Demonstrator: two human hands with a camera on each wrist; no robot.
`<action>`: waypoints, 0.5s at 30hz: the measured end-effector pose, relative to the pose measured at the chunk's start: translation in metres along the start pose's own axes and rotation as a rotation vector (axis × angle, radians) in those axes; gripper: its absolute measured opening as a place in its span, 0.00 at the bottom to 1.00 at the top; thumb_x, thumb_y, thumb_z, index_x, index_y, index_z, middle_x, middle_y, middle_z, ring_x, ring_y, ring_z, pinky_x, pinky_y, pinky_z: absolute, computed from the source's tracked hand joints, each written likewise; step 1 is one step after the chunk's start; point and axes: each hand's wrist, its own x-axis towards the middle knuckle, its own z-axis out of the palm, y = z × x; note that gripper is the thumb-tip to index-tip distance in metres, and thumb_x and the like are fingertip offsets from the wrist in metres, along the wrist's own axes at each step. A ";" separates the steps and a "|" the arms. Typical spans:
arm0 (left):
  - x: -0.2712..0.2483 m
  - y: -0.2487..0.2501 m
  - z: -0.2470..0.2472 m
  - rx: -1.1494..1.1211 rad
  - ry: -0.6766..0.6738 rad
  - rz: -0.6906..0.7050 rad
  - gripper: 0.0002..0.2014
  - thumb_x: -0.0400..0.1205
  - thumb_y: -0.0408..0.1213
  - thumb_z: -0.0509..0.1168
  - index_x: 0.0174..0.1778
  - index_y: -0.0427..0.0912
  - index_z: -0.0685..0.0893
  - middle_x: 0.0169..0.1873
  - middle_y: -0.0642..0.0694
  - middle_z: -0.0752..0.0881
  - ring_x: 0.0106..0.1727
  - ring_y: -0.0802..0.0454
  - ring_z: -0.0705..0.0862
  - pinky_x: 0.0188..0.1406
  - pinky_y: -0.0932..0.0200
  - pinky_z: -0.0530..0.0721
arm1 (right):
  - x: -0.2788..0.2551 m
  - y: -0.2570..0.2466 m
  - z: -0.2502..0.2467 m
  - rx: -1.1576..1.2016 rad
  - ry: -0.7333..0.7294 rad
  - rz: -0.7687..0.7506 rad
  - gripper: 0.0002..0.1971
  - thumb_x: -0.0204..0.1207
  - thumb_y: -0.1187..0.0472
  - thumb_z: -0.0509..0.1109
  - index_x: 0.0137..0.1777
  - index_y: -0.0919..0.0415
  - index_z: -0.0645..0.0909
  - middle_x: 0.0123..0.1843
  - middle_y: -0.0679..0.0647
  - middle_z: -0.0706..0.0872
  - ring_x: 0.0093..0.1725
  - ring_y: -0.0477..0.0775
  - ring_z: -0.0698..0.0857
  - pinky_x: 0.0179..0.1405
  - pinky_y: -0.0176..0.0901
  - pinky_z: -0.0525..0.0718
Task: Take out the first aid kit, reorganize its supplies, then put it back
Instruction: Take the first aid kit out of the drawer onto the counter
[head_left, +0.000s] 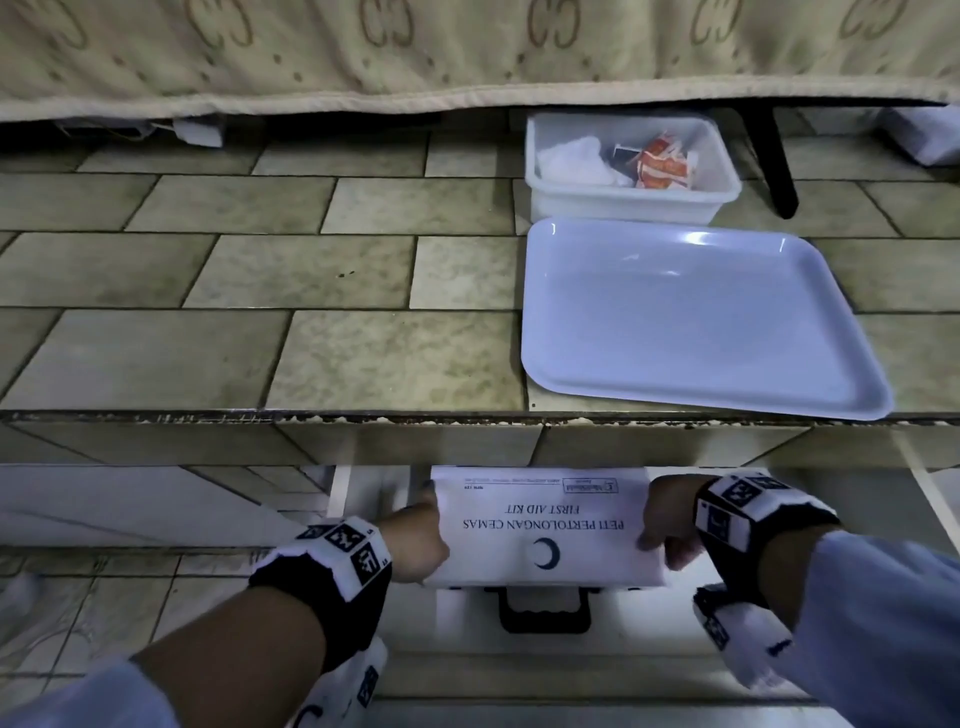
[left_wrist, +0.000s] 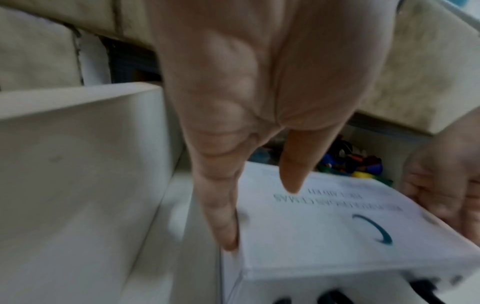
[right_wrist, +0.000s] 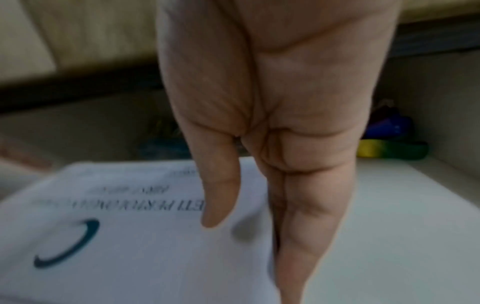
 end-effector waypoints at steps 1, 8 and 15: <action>-0.002 0.002 -0.005 0.032 0.022 0.002 0.32 0.84 0.34 0.57 0.81 0.33 0.51 0.67 0.36 0.78 0.60 0.43 0.81 0.45 0.61 0.70 | -0.008 -0.004 -0.002 0.054 -0.033 -0.025 0.10 0.77 0.57 0.71 0.37 0.62 0.80 0.23 0.49 0.86 0.26 0.44 0.86 0.48 0.41 0.86; -0.017 -0.019 -0.027 -0.146 0.078 0.044 0.08 0.72 0.36 0.61 0.43 0.37 0.80 0.42 0.36 0.81 0.47 0.40 0.84 0.34 0.59 0.74 | -0.046 0.003 0.007 0.245 -0.060 -0.113 0.05 0.75 0.62 0.72 0.41 0.63 0.80 0.30 0.56 0.87 0.27 0.50 0.86 0.29 0.37 0.84; -0.085 -0.036 -0.032 -0.132 0.227 0.047 0.06 0.82 0.41 0.59 0.42 0.43 0.75 0.32 0.52 0.75 0.31 0.58 0.74 0.34 0.67 0.75 | -0.125 0.014 0.001 0.233 -0.194 -0.274 0.24 0.74 0.65 0.72 0.14 0.60 0.81 0.16 0.50 0.82 0.14 0.41 0.77 0.15 0.29 0.70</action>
